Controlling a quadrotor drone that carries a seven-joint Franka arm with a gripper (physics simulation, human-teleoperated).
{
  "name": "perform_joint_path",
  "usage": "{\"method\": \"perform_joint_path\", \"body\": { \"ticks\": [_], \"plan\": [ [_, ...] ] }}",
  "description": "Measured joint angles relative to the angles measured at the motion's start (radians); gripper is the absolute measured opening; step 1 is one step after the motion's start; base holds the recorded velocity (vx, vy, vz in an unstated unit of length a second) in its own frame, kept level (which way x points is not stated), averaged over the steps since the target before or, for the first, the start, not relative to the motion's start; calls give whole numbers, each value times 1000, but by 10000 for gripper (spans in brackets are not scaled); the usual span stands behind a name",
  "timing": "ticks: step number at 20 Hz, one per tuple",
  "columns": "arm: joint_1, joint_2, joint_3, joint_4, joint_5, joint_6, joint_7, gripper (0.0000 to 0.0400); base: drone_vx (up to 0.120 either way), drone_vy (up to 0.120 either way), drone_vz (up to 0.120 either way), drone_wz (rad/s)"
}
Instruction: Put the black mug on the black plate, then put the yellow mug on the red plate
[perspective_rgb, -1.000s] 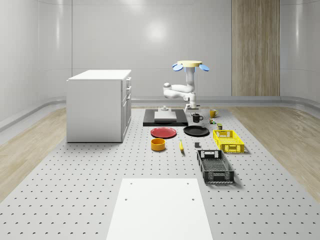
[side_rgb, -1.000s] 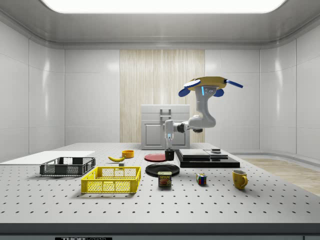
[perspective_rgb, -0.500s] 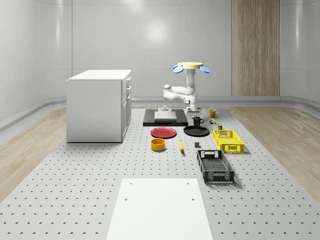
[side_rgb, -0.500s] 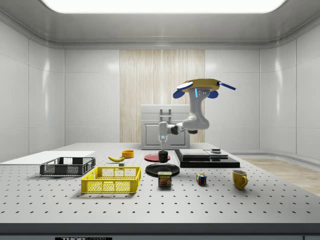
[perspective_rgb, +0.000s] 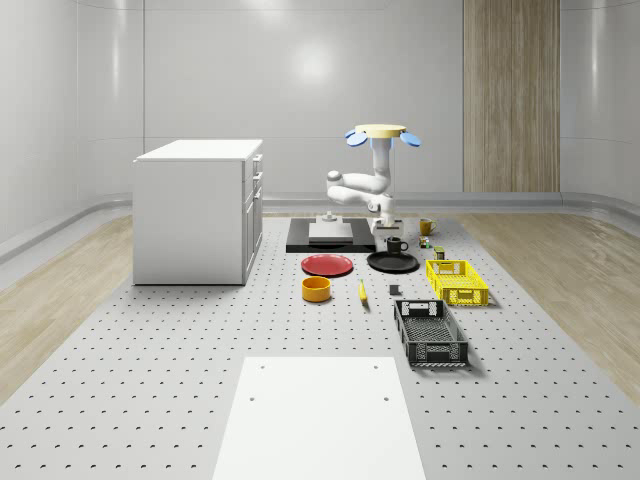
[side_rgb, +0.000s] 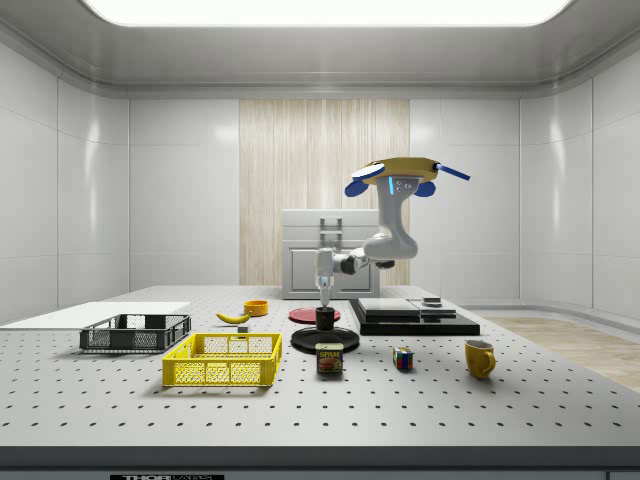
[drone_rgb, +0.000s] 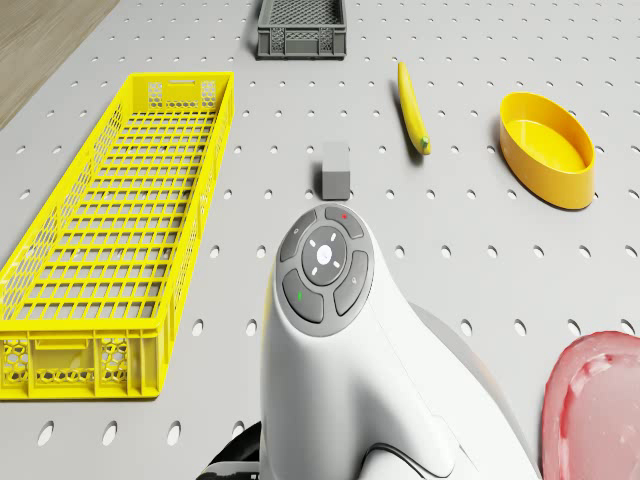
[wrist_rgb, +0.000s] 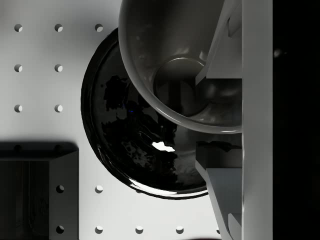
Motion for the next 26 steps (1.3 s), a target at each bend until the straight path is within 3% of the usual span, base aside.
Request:
{"method": "perform_joint_path", "body": {
  "ticks": [13, 15, 18, 21, 26],
  "plan": [
    [21, 1, -111, 41, -103, 47, -47, 110, 0, 0, 0, 0],
    [21, 4, -123, 46, -115, 51, -50, 224, 0, 0, 0, 0],
    [24, 7, -125, 47, -117, 49, -53, 317, 0, 0, 0, 0],
    [33, 8, -101, 36, -96, 36, -56, 361, 0, 0, 0, 0],
    [49, 9, -40, 14, -40, 8, -58, 389, 0, 0, 48, 0]
  ]
}}
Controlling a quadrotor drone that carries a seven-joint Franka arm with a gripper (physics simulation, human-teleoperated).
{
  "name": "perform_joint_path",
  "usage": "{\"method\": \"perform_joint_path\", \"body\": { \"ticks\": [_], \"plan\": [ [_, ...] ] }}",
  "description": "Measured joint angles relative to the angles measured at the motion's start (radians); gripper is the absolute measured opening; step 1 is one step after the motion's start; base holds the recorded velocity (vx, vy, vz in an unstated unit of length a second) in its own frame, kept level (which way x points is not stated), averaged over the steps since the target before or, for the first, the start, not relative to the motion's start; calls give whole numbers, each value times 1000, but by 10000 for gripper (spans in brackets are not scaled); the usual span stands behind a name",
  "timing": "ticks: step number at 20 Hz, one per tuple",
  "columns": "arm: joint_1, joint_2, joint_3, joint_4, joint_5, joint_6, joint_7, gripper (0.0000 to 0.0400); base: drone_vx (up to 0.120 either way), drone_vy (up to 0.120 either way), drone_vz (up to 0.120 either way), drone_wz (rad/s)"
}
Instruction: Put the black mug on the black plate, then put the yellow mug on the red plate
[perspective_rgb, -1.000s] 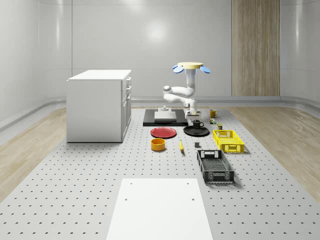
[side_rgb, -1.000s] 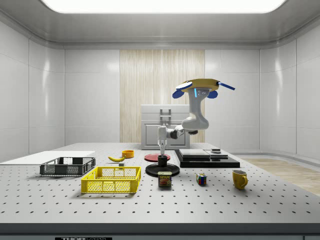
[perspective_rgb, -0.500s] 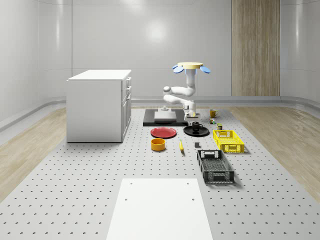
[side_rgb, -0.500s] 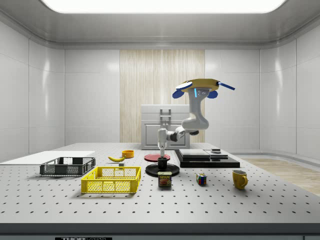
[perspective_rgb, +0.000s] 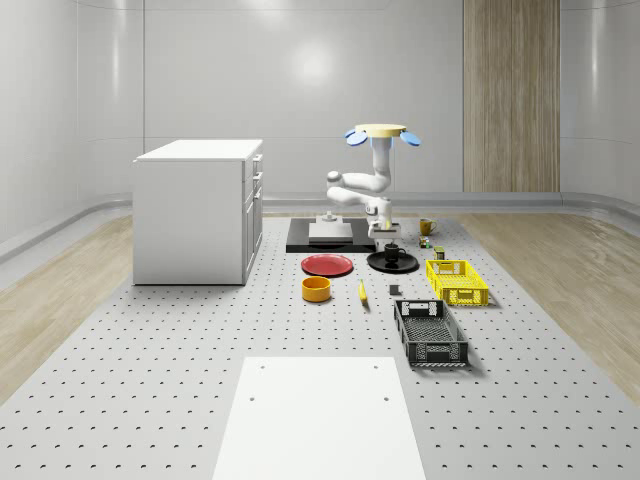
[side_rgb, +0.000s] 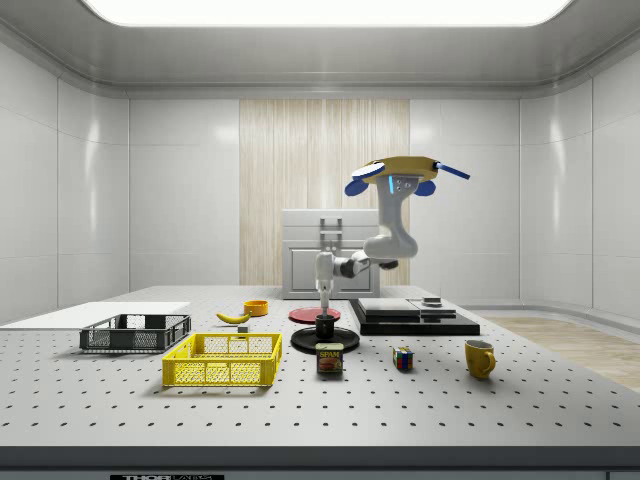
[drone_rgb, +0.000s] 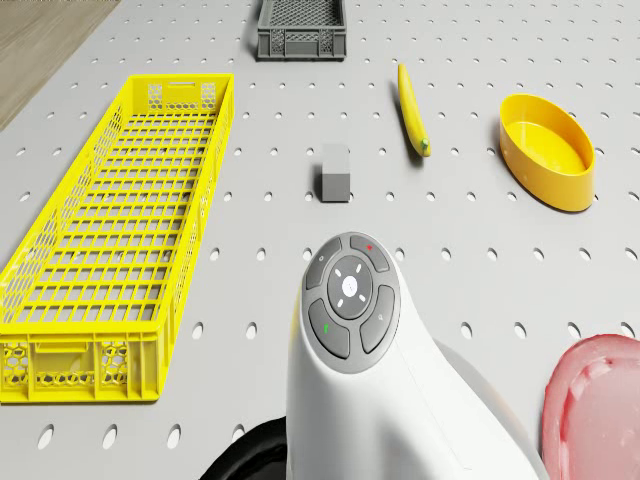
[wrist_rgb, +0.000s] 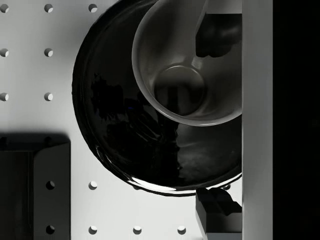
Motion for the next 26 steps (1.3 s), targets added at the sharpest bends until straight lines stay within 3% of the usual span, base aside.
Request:
{"method": "perform_joint_path", "body": {
  "ticks": [6, 13, 26],
  "plan": [
    [9, 1, 42, -13, 39, -17, -1, 397, 0, 0, 120, 0],
    [11, 0, 56, -16, 52, -22, -1, 400, -97, 120, 120, 0],
    [11, -2, 59, -17, 56, -21, 0, 400, -120, 120, 0, 0]
  ]
}}
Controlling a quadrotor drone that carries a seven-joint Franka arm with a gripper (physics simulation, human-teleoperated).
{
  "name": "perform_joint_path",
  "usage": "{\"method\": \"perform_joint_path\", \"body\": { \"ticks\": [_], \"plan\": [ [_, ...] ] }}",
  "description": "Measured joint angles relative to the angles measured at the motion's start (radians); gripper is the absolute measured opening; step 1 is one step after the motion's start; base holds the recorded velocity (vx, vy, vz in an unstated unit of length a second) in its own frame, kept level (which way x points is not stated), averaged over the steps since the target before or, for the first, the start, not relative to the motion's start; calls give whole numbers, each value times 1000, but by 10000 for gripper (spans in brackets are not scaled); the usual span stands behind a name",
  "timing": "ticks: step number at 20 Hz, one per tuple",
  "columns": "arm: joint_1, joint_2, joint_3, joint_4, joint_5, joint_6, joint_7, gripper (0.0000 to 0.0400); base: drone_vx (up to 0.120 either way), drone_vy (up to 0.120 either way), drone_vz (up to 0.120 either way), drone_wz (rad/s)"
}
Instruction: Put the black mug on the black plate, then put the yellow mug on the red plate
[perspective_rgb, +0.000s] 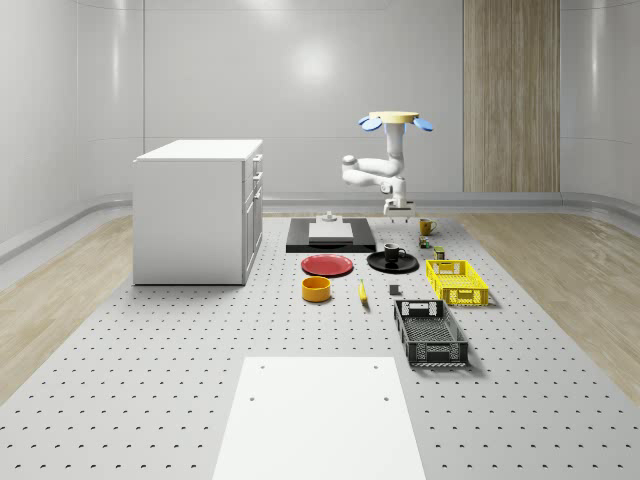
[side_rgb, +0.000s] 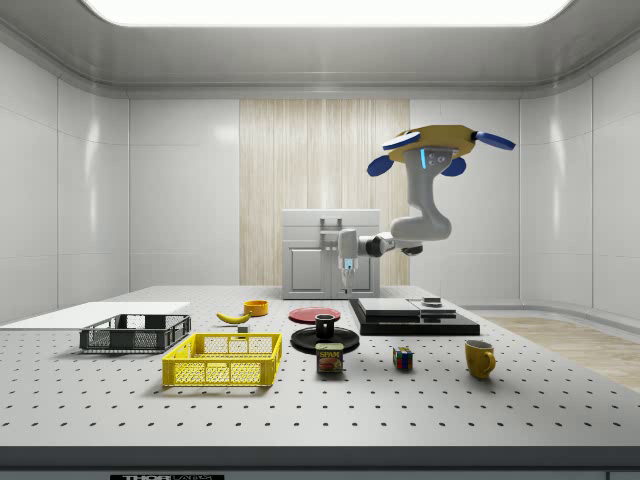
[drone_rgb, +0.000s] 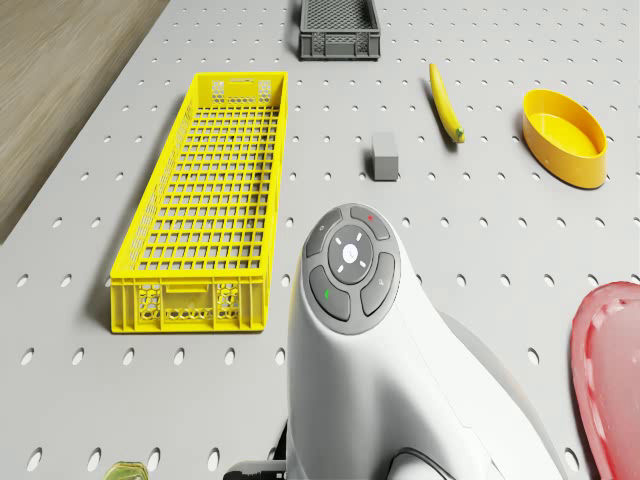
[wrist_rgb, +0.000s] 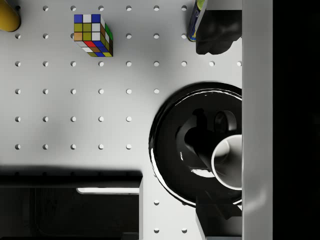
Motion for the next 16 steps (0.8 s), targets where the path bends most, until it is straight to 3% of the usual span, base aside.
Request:
{"method": "perform_joint_path", "body": {
  "ticks": [16],
  "plan": [
    [-1, -2, 0, 0, 1, 2, 0, 400, -120, 120, 0, 0]
  ]
}}
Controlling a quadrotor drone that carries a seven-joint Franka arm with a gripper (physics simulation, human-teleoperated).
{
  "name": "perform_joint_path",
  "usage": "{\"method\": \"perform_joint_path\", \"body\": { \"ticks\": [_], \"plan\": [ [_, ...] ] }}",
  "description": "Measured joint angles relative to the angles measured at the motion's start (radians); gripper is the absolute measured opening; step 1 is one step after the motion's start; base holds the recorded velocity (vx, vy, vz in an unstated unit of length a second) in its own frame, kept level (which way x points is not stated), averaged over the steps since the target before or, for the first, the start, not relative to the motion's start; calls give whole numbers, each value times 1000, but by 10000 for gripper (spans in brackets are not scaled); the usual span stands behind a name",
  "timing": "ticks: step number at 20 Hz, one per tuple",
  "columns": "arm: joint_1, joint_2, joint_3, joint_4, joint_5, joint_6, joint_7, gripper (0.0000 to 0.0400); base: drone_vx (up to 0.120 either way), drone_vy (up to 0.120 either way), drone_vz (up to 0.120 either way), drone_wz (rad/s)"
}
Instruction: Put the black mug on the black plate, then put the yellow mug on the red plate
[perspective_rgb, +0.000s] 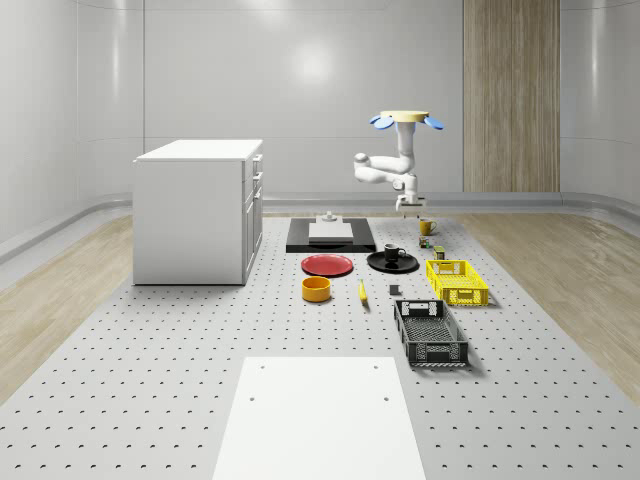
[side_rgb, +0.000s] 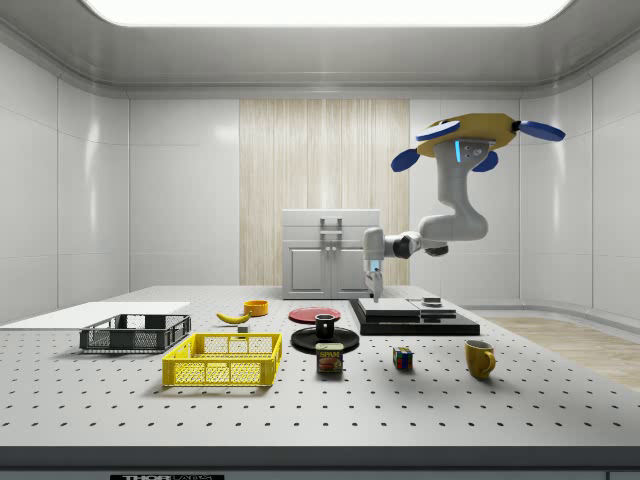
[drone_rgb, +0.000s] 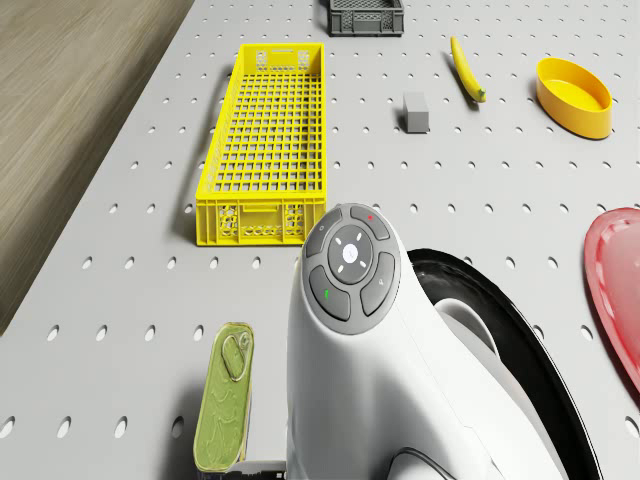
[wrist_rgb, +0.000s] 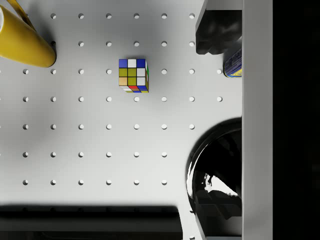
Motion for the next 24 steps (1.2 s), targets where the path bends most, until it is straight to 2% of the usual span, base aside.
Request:
{"method": "perform_joint_path", "body": {
  "ticks": [16, 24],
  "plan": [
    [-1, -2, 0, 0, 1, 2, 0, 400, -120, 120, 0, 0],
    [-1, -2, 0, 0, 1, 2, 1, 400, -120, 10, 0, 0]
  ]
}}
